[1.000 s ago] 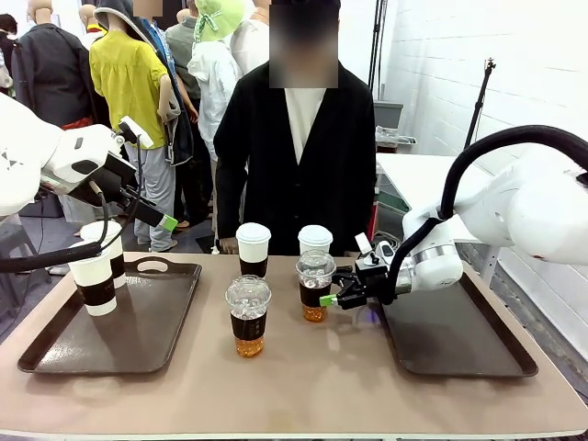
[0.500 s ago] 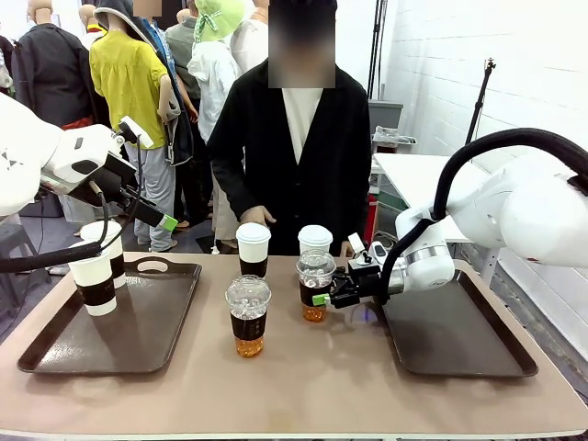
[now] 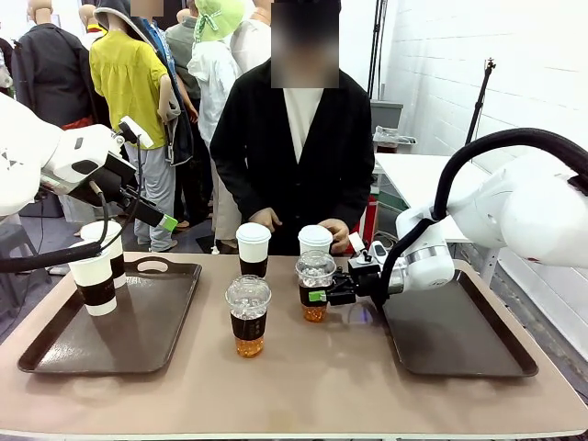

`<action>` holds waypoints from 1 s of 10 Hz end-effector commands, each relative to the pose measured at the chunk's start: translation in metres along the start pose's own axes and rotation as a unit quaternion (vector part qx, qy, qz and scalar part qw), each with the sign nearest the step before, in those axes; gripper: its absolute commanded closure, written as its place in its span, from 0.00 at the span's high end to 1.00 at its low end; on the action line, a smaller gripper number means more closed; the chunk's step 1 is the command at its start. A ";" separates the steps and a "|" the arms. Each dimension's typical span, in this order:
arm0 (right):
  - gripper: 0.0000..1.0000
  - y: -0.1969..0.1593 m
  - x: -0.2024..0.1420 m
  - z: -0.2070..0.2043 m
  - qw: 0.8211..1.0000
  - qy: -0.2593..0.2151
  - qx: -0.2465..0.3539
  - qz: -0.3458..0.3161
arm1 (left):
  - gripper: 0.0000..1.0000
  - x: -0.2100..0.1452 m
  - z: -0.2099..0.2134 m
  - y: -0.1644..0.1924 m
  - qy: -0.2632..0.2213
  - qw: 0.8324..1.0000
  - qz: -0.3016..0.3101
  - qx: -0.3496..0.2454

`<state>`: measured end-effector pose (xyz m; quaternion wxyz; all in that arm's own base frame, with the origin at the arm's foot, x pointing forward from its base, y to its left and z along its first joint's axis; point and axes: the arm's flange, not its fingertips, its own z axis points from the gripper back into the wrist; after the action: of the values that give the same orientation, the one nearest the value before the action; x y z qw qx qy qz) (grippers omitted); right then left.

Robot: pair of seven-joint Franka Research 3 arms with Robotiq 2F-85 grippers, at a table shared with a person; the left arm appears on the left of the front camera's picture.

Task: Distribute the coffee onto the tray.
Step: Pick up one iced Americano and place it on the right Handle tray.

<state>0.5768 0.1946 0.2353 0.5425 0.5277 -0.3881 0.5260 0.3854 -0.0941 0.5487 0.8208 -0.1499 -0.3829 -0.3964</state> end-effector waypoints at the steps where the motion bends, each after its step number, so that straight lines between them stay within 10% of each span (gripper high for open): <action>1: 0.58 -0.001 0.001 0.000 1.000 -0.022 -0.003 -0.012 | 1.00 -0.001 0.001 0.001 0.004 1.000 -0.001 -0.002; 10: 0.58 0.047 0.037 0.072 0.999 -0.028 -0.029 -0.030 | 1.00 -0.001 0.001 0.001 0.004 1.000 -0.001 -0.002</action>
<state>0.5561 0.1290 0.2798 0.5623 0.5357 -0.3983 0.4880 0.3854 -0.0940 0.5487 0.8208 -0.1499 -0.3829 -0.3964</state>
